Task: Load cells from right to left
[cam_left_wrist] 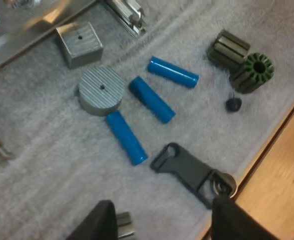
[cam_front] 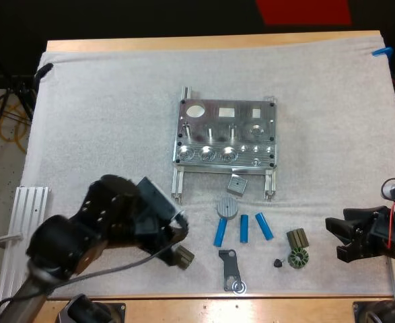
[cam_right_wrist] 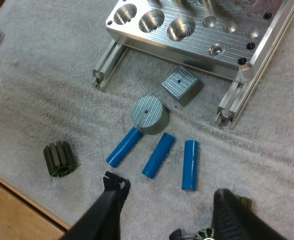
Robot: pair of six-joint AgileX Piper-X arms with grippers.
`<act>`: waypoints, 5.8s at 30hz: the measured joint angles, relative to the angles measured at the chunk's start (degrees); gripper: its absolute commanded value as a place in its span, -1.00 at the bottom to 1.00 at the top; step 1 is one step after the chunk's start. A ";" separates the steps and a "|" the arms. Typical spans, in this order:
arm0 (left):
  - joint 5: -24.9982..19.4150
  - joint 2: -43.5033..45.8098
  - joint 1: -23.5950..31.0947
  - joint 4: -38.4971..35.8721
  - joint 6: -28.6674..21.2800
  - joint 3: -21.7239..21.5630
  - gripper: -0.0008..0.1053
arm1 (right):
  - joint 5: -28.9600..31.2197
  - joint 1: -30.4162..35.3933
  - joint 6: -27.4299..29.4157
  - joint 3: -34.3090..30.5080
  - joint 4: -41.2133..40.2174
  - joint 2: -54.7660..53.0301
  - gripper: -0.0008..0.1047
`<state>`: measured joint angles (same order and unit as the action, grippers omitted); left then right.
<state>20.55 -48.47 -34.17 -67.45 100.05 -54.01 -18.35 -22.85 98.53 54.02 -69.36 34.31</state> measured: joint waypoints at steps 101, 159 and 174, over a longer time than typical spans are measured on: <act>-13.65 -39.24 -15.68 32.13 27.68 9.95 -0.17 | 0.00 0.00 1.86 0.00 0.00 0.00 -0.17; 4.74 -2.31 -15.68 18.21 -18.61 9.95 -0.98 | -23.28 -4.13 -7.66 0.04 2.36 9.71 -0.17; 10.86 -2.31 -15.68 19.15 -20.30 9.95 -0.98 | -22.42 -18.81 -23.67 0.04 10.42 20.81 -0.17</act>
<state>31.40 -50.77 -49.86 -48.29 79.75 -44.07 -40.77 -41.66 74.86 54.06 -58.94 55.12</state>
